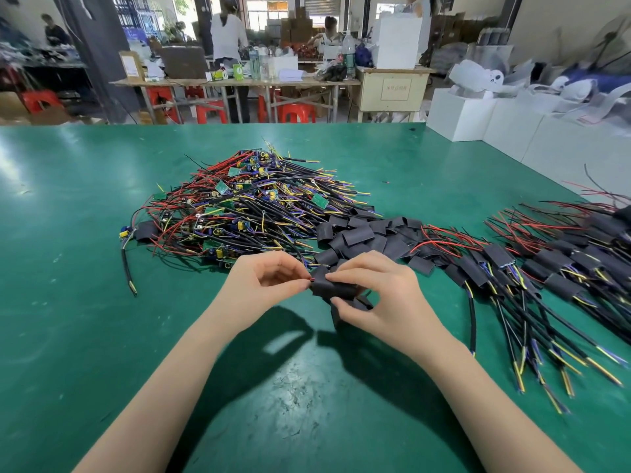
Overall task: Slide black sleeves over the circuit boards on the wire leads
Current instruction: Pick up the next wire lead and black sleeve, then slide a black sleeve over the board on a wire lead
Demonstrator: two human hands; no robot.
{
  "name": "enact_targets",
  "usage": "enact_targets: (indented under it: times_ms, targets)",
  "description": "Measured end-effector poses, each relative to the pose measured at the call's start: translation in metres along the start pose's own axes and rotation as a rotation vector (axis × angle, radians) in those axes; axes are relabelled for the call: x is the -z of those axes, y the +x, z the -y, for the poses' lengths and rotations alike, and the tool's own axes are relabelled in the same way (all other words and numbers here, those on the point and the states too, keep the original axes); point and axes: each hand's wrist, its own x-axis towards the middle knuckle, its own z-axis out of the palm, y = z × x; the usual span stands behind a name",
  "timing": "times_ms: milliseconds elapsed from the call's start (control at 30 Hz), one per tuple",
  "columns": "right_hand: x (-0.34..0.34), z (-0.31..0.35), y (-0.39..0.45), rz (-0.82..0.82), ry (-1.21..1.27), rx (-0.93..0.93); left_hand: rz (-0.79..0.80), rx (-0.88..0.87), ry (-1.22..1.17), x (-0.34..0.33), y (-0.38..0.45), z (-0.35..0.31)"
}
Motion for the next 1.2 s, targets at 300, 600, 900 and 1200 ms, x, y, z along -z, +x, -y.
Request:
enact_targets:
  times_ms: [300, 600, 900, 1200]
  targets:
    - [0.057, -0.034, 0.000, -0.279, -0.165, -0.161, -0.246, -0.033, 0.085, 0.013, 0.006, 0.010]
    - [0.101, -0.092, -0.031, -0.460, -0.653, -0.605, -0.238, 0.005, 0.136, 0.011, 0.006, 0.012]
    - [0.096, -0.097, -0.030, -0.434, -0.588, -0.710, -0.257, 0.031, 0.180, 0.014, 0.004, 0.010]
    - [0.034, -0.043, -0.003, -0.084, -0.382, -0.269, -0.497, 0.127, 0.374, 0.021, 0.007, 0.023]
